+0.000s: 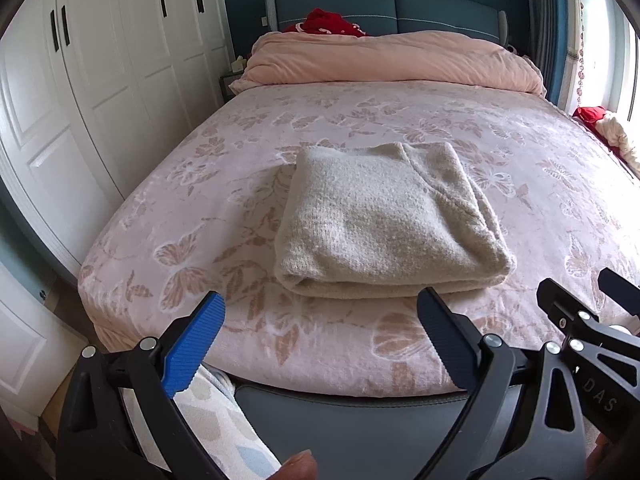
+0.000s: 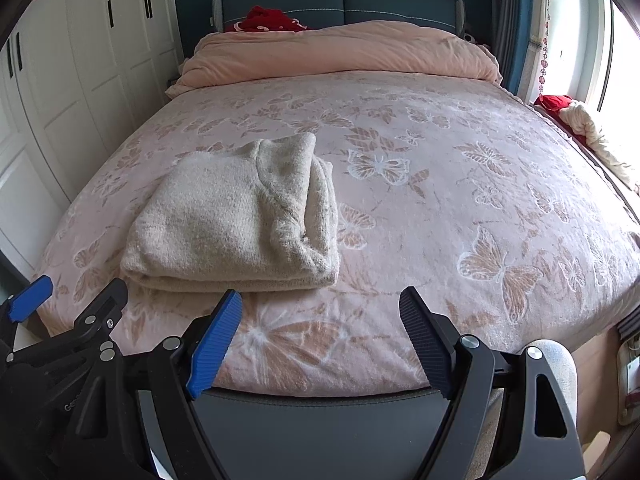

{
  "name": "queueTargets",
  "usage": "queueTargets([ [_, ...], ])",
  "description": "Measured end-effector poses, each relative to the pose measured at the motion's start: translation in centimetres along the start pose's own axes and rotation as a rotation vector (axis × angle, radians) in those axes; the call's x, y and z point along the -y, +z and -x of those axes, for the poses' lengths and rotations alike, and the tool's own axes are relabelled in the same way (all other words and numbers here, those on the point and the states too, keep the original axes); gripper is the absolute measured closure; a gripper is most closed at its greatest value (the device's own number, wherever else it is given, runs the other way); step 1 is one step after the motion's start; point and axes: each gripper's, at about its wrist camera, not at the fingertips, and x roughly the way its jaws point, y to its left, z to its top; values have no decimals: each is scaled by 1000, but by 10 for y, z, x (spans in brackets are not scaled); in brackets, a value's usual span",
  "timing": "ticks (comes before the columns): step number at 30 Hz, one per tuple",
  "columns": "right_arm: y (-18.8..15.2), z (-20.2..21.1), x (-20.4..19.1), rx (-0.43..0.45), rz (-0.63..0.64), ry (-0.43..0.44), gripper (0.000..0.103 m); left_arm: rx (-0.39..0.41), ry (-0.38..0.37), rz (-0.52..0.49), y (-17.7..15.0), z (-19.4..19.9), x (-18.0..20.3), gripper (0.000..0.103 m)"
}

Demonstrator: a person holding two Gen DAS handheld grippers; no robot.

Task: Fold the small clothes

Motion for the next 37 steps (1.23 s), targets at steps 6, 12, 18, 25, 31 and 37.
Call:
queueTargets([
  [6,0,0,-2,-1,0,4,24,-3,6,8,0,1,-1,9],
  [12,1,0,-3,4,3,8,24,-15,4,24,0,1,-4,9],
  [18,0,0,-5,2,3,9,24,-23,-1,31,-1,-2,-6,9],
  [25,-1,0,-7,-2,-20,23,24,11,17,25,-2,1,-6,6],
  [31,-3,2,-6,3,-40,18,24,-5,-4,33,-1,-2,-6,7],
  [37,-3,3,-6,6,-39,16,24,-14,-9,41,-3,-2,-6,8],
])
